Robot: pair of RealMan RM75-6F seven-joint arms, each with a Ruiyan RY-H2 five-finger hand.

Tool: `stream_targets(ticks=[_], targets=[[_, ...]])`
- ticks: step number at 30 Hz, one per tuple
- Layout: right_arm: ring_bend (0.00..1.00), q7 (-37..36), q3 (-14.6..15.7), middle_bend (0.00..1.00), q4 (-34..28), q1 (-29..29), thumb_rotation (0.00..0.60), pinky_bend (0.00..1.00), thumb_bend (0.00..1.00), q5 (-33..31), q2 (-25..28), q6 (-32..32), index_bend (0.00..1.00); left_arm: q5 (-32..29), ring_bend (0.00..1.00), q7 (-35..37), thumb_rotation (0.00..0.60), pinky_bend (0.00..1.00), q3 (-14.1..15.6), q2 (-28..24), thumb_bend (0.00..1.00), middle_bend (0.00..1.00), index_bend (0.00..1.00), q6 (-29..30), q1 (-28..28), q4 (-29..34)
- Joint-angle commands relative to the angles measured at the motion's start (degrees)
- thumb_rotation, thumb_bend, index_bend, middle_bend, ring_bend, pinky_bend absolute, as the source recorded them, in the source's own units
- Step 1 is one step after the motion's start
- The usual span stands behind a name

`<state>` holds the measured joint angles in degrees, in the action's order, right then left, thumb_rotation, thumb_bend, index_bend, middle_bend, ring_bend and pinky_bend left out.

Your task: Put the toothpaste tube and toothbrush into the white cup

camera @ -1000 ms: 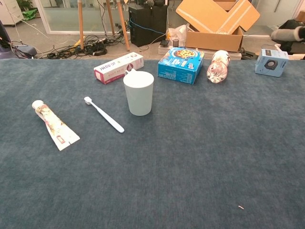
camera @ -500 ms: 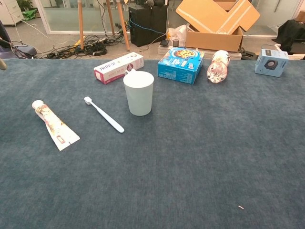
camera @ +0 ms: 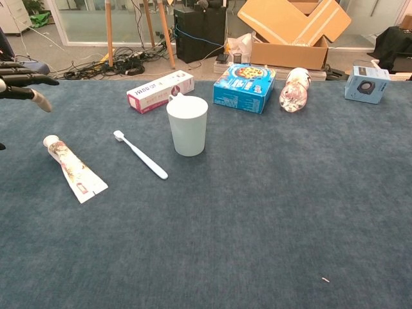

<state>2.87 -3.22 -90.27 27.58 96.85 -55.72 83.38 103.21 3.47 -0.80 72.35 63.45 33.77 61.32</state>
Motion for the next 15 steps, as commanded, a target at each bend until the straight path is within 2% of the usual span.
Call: stream_targets(ticks=[1,15], targets=[[0.0,-0.69,-0.25,0.0,0.63,-0.43,0.6,0.13,0.2,-0.13,-0.09,0.03,0.21,1.14,0.0,0.32,0.6,0.0,1.5,3.48,0.15,0.0,0.22,-0.27,1.99,-4.51],[0.0,-3.24,-1.17,0.0,2.74,-1.64,0.6,0.13,0.2,-0.12,-0.54,-0.17,0.21,2.8,0.0,3.43,0.6,0.0,4.58,10.18,0.15,0.0,0.21,0.97,5.79,-13.17]])
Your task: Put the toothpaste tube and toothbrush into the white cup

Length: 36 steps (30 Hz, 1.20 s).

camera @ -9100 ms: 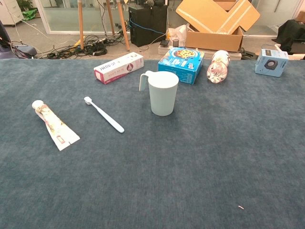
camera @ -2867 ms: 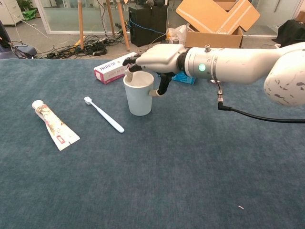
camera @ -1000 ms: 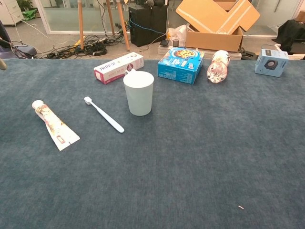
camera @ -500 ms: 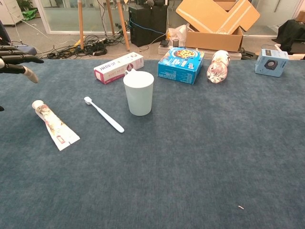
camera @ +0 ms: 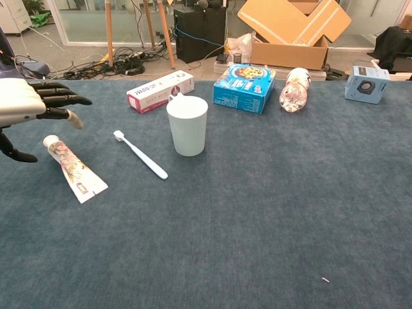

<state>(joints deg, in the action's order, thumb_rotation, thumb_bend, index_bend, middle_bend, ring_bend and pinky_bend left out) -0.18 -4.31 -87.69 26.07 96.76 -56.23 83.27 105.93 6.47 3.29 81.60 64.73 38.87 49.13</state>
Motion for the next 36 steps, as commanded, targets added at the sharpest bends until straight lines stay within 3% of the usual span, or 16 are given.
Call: stream_targets(ticks=[1,15,36], targets=[[0.0,-0.34,-0.14,0.0,0.31,-0.22,0.6,0.13,0.2,-0.05,-0.05,-0.08,0.21,0.06,0.0,0.63,0.6,0.0,0.71,1.42,0.15,0.0,0.21,-0.46,0.99,-1.51],[0.0,-2.74,-0.86,0.0,2.18,-1.07,0.6,0.13,0.2,-0.53,-0.2,-0.35,0.21,-1.26,0.0,-0.03,0.6,0.0,2.72,5.52,0.15,0.0,0.22,-4.49,3.97,-6.01],[0.0,-4.83,-1.09,0.0,4.46,-1.59,0.6,0.13,0.2,-0.57,-1.35,-1.31,0.21,-6.04,0.0,-4.39,0.6,0.0,3.1,5.96,0.15,0.0,0.46,-8.71,4.57,-4.73]])
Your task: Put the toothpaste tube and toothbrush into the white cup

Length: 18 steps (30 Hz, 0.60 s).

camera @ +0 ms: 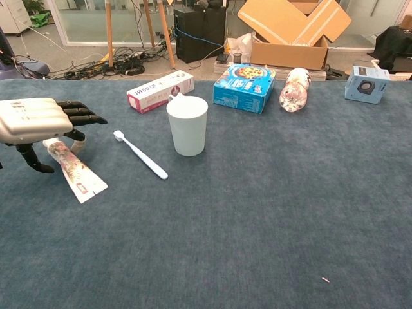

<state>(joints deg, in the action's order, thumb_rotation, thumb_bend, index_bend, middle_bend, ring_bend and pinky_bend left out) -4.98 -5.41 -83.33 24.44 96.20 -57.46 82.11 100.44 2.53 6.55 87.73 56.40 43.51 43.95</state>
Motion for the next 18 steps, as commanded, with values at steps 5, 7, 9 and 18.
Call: stream_targets(ticks=[5,7,9,18], targets=[[0.0,-0.1,0.04,0.0,0.39,0.18,0.6,0.13,0.2,0.05,-0.53,-0.71,0.21,-2.41,0.0,-1.77,0.6,0.0,-0.72,-0.77,0.16,0.0,0.49,-1.57,-0.3,1.96],[0.0,-0.09,0.04,0.0,0.43,0.23,0.6,0.13,0.2,0.1,-0.64,-0.83,0.21,-3.04,0.0,-2.34,0.6,0.0,-0.9,-1.03,0.19,0.0,0.51,-1.98,-0.4,2.52],[0.0,-0.12,0.03,0.0,0.43,0.28,0.6,0.13,0.2,0.15,-0.73,-0.97,0.21,-3.62,0.0,-2.96,0.6,0.0,-1.05,-1.26,0.2,0.0,0.52,-2.34,-0.51,3.03],[0.0,-0.2,0.12,0.0,0.66,0.35,0.6,0.13,0.2,0.2,-1.14,-1.51,0.21,-5.56,0.0,-4.24,0.6,0.0,-1.56,-1.44,0.22,0.0,0.51,-3.66,-0.67,4.16]])
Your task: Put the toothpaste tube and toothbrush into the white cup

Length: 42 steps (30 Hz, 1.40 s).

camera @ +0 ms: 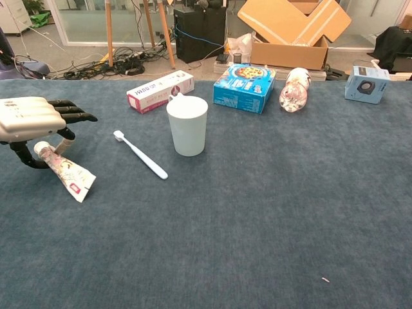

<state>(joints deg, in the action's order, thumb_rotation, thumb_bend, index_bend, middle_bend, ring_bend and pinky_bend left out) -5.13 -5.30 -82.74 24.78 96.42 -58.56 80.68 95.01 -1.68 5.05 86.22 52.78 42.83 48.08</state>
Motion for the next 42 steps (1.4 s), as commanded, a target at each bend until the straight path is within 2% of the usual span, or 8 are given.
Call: stream_targets(ticks=[1,9,19,23,27,34,42], targets=[[0.0,-0.1,0.02,0.0,0.13,0.01,0.6,0.13,0.2,-0.03,-0.09,-0.12,0.21,-0.27,0.0,0.05,0.6,0.0,-0.09,0.14,0.22,0.0,0.5,-0.12,0.02,0.07],[0.0,-0.69,0.13,0.0,0.73,-0.09,0.6,0.13,0.2,-0.12,-0.39,-0.34,0.21,-1.41,0.0,0.41,0.6,0.0,-0.45,0.74,0.26,0.0,0.5,-0.88,0.07,0.14],[0.0,-1.31,0.18,0.0,1.32,-0.26,0.6,0.13,0.2,-0.16,-0.57,-0.26,0.21,-3.64,0.0,-0.44,0.6,0.0,-1.18,0.54,0.44,0.0,0.54,-2.5,-0.16,1.67],[0.0,-1.37,0.25,0.0,1.46,-0.26,0.6,0.13,0.2,-0.12,-0.68,-0.4,0.21,-5.52,0.0,-1.15,0.6,0.0,-1.88,-0.1,0.47,0.0,0.55,-4.01,-0.35,3.4],[0.0,-1.43,0.29,0.0,1.54,-0.21,0.6,0.13,0.2,-0.11,-0.75,-0.56,0.21,-10.23,0.0,-2.5,0.6,0.0,-3.56,-1.69,0.47,0.0,0.56,-7.96,-0.64,7.44],[0.0,-1.4,0.31,0.0,1.57,-0.03,0.6,0.13,0.2,-0.12,-0.94,-0.96,0.21,-19.7,0.0,-8.94,0.6,0.0,-6.3,-5.4,0.48,0.0,0.57,-13.03,-1.18,15.04],[0.0,-1.04,0.32,0.0,1.4,0.37,0.6,0.13,0.2,-0.06,-1.19,-1.62,0.21,-27.83,0.0,-16.35,0.6,0.0,-7.96,-8.19,0.49,0.0,0.58,-14.06,-0.82,20.71]])
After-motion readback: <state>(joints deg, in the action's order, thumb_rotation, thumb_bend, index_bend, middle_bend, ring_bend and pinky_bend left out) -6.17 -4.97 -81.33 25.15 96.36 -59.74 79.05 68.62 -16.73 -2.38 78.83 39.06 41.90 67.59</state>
